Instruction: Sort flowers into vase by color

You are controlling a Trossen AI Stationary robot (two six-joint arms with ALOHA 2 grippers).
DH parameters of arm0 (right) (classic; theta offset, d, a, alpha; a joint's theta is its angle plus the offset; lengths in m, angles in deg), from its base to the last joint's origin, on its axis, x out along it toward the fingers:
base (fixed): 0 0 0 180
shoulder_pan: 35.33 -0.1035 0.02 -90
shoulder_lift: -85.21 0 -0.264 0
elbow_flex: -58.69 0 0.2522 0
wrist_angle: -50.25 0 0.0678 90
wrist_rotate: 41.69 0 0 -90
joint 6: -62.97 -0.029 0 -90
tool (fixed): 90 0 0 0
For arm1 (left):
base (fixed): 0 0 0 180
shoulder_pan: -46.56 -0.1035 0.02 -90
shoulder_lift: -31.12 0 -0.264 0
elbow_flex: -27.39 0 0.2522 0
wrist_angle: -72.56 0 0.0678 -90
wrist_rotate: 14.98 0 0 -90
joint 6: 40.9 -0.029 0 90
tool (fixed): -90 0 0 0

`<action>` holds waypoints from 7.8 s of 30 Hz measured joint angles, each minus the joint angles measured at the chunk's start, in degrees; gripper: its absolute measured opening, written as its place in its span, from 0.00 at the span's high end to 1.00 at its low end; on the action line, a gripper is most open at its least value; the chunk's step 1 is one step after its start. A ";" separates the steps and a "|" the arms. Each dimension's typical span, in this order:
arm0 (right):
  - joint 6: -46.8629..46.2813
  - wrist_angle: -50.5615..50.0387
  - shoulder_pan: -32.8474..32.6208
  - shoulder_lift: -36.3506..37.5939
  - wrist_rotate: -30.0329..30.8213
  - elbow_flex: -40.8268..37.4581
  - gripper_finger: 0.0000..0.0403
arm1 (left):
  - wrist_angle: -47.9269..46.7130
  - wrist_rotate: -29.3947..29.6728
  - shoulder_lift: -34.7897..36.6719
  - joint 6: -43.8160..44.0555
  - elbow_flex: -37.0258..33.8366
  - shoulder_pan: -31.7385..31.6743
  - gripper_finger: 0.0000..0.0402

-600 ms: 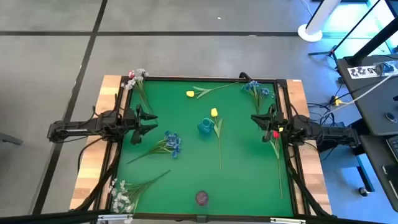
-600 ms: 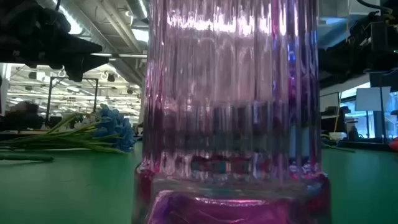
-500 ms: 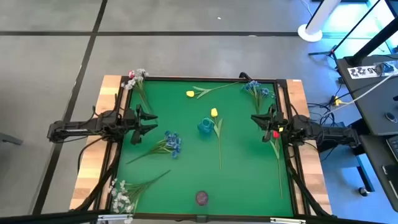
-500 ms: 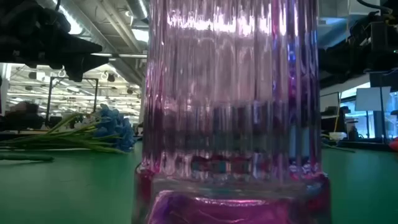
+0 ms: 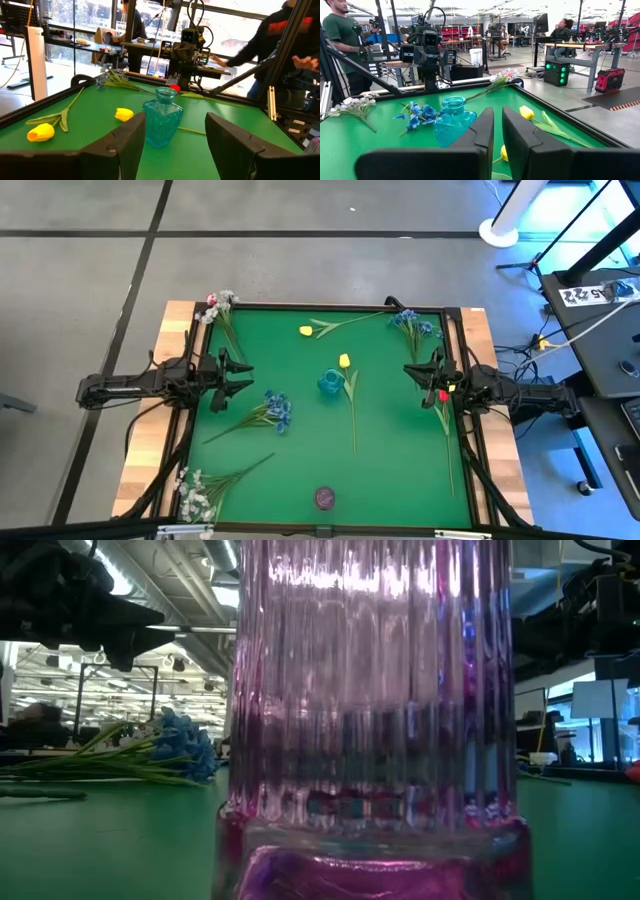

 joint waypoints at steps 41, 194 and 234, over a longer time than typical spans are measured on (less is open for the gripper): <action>-20.53 13.79 0.06 -1.93 2.55 0.21 0.90 | 0.00 0.02 0.00 0.02 0.00 -0.02 0.50; -39.22 -31.01 -13.00 -91.20 -3.46 53.32 0.96 | 0.02 0.00 0.00 0.00 0.00 -0.02 0.50; -17.90 -0.05 -5.20 -87.19 12.72 70.08 0.83 | 0.02 -0.01 -0.02 0.00 0.00 -0.02 0.50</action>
